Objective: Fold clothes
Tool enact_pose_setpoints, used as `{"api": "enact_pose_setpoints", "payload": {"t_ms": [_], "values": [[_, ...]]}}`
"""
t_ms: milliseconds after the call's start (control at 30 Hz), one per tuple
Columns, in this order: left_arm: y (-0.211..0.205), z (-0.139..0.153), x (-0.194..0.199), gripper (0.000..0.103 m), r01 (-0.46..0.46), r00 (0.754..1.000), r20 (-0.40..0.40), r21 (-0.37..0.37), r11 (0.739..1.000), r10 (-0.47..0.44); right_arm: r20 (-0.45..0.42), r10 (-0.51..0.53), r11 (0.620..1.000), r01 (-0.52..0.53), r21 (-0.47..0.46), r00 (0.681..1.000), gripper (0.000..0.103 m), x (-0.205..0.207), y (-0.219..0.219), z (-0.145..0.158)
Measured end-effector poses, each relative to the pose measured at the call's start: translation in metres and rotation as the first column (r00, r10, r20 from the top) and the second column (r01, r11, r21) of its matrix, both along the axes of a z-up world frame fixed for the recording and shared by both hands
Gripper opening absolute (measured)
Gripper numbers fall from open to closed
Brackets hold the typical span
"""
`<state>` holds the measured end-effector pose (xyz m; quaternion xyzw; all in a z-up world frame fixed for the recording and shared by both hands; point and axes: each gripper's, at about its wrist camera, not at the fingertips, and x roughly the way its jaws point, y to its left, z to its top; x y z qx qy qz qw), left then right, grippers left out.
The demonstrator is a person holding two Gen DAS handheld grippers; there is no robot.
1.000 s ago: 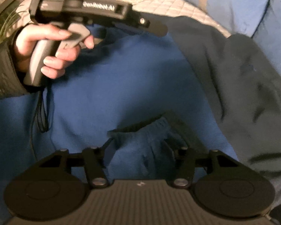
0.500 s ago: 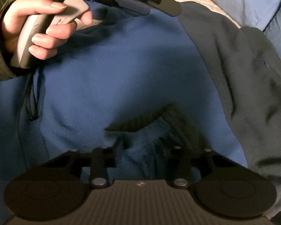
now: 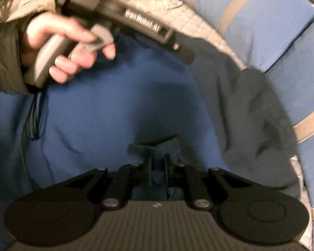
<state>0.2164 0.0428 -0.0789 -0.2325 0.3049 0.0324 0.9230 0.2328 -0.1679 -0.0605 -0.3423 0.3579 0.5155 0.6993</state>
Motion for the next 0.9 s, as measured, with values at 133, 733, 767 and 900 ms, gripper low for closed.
{"api": "enact_pose_setpoints", "payload": {"t_ms": [133,733,767,900], "values": [[0.000,0.001,-0.001,0.092,-0.011,1.000,0.011,0.010,1.000,0.011,0.064,-0.110,0.990,0.104,0.094,0.992,0.012,0.007,-0.017,0.033],[-0.003,0.005,-0.009,0.092,-0.031,0.997,0.067,0.048,0.998,0.028,0.028,-1.000,0.031,0.570,0.821,0.014,0.011,-0.024,-0.399,0.255],[-0.004,0.005,-0.009,0.092,-0.027,0.997,0.067,0.045,0.999,0.024,0.015,-0.998,-0.026,0.589,0.808,-0.065,0.011,-0.029,-0.424,0.244],[-0.006,0.004,-0.008,0.092,-0.008,0.998,0.064,0.037,0.999,0.005,-0.039,-0.956,-0.237,0.685,0.689,-0.292,0.011,-0.040,-0.498,0.163]]}}
